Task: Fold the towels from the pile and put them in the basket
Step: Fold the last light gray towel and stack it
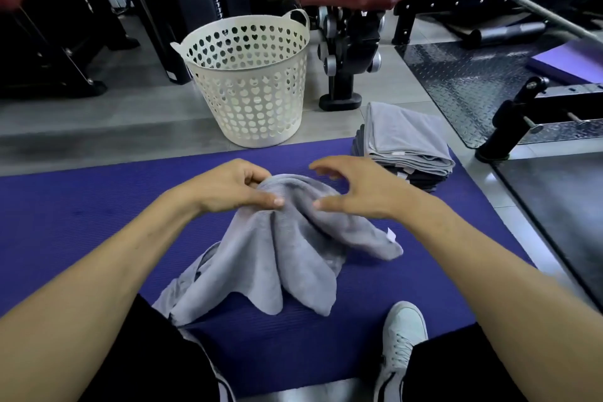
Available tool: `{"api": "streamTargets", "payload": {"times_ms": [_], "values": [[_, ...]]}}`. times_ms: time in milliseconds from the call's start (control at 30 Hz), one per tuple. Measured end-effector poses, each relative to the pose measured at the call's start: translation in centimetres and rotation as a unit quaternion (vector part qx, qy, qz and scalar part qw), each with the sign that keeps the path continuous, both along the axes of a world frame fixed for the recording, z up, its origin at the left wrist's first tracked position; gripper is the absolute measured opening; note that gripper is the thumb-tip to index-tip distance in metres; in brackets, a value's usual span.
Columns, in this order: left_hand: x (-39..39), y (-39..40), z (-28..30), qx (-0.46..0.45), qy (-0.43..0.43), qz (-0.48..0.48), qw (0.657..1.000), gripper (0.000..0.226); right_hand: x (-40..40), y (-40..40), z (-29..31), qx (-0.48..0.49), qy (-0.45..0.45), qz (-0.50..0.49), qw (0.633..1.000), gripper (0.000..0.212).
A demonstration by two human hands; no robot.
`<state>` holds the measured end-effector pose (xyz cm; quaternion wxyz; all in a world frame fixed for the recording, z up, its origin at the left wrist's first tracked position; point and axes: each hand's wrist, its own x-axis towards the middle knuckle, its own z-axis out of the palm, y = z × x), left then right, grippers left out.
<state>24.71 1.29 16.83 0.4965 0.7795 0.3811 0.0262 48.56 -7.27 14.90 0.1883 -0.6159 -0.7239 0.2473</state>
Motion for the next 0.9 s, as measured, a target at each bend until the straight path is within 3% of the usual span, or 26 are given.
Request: {"api": "streamTargets", "payload": {"times_ms": [67,133,200,333,433,533,633,733,833,900], "values": [[0.7,-0.7,0.4,-0.004,-0.025,-0.019,1.0,0.041,-1.6,0.0,0.1,0.016,0.037,0.026,0.999,0.053],[1.2,-1.3,0.9,-0.011,-0.037,-0.031,0.999,0.031,-2.2,0.0,0.4,0.043,0.026,0.031,0.998,0.024],[1.5,-1.7,1.0,-0.014,-0.033,-0.036,0.999,0.032,-2.0,-0.1,0.7,0.061,0.014,0.024,0.998,0.011],[1.4,-1.7,0.2,-0.02,0.01,-0.032,0.999,0.026,-1.2,-0.7,1.2,0.068,0.051,-0.013,0.996,0.008],[1.1,-1.3,-0.5,-0.012,0.087,-0.038,0.995,0.025,-0.1,-0.9,2.0,0.103,0.103,-0.093,0.985,0.011],[0.8,-1.0,-0.4,-0.002,0.132,-0.009,0.991,0.03,1.9,-0.8,2.2,0.136,0.081,-0.159,0.974,0.012],[1.0,-1.2,0.1,-0.002,0.098,0.039,0.994,0.027,3.7,-0.6,1.1,0.132,0.039,-0.189,0.972,0.013],[1.3,-1.9,0.7,-0.023,0.009,0.088,0.996,0.022,4.1,-0.4,0.0,0.094,0.007,-0.21,0.973,0.007],[1.7,-2.0,0.7,-0.045,-0.07,0.144,0.986,0.023,2.3,-0.8,0.2,0.044,0.032,-0.149,0.987,0.031],[2.2,-2.1,0.6,-0.056,-0.099,0.185,0.976,0.016,0.1,-1.3,0.7,0.029,0.065,-0.107,0.992,0.031]]}}
